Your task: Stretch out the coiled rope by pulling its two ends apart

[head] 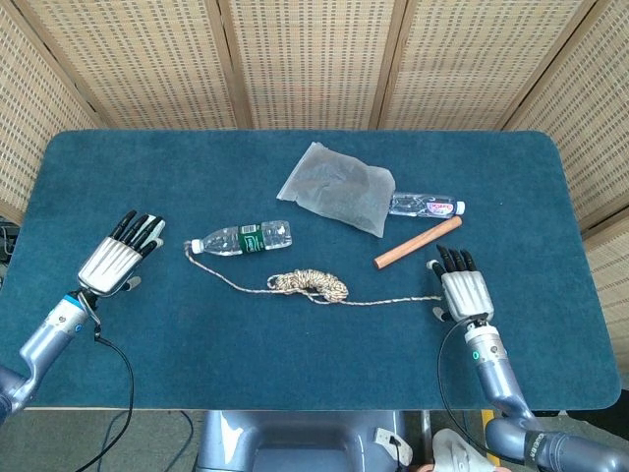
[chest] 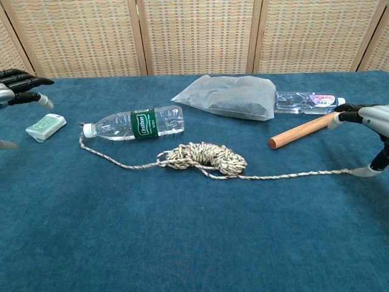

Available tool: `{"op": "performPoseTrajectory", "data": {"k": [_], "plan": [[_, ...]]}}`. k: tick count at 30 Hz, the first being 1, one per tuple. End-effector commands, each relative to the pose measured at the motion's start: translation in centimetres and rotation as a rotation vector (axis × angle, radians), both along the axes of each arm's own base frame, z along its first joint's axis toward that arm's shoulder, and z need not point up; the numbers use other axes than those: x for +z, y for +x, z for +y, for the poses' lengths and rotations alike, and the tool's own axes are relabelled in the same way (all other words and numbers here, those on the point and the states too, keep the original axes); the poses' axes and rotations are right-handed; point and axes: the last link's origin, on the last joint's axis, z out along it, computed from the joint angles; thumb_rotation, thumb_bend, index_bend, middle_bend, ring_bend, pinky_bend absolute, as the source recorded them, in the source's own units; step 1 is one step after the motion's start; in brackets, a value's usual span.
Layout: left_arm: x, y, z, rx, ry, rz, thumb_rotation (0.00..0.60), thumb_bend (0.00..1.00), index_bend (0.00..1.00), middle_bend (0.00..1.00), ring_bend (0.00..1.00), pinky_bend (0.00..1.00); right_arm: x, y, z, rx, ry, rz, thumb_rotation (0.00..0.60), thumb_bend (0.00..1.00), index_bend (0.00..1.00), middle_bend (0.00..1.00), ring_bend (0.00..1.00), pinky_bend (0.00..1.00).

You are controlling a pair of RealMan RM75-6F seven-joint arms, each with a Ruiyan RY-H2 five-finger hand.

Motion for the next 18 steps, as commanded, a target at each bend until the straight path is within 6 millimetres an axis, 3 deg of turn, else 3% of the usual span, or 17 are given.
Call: {"op": "performPoseTrajectory", "data": {"k": [1,5,12,14,18], "plan": [[1.8,0.3,-1.0,0.035,0.035,-0.19,0.6,0.0,0.0,0.0,0.0,0.0,1.4,0.4,0.7,0.023,-0.031,-0.048,0.6,0.0,0.0,0.0,0.0,0.0],[4.3,0.4,-3.4,0.095,0.062,-0.389,0.6,0.0,0.0,0.0,0.0,0.0,3.7,0.4,2.1,0.087,-0.062,-0.075,0.6,0.0,0.0,0.0,0.0,0.0],[8.4,-0.6,-10.5,0.225,0.161,-0.509,0.6,0.0,0.0,0.0,0.0,0.0,7.4,-1.7,6.5,0.262,-0.133,-0.068,0.6,0.0,0.0,0.0,0.0,0.0],[9.2,-1.7,-14.4,0.29,0.217,-0.483,0.6,0.0,0.0,0.0,0.0,0.0,8.5,-2.5,9.2,0.275,-0.142,-0.102,0.6,0.0,0.0,0.0,0.0,0.0],[9.1,-1.6,-17.2,0.353,0.244,-0.488,0.6,0.0,0.0,0.0,0.0,0.0,9.6,-2.7,11.5,0.278,-0.166,-0.057,0.6,0.0,0.0,0.0,0.0,0.0]]}}
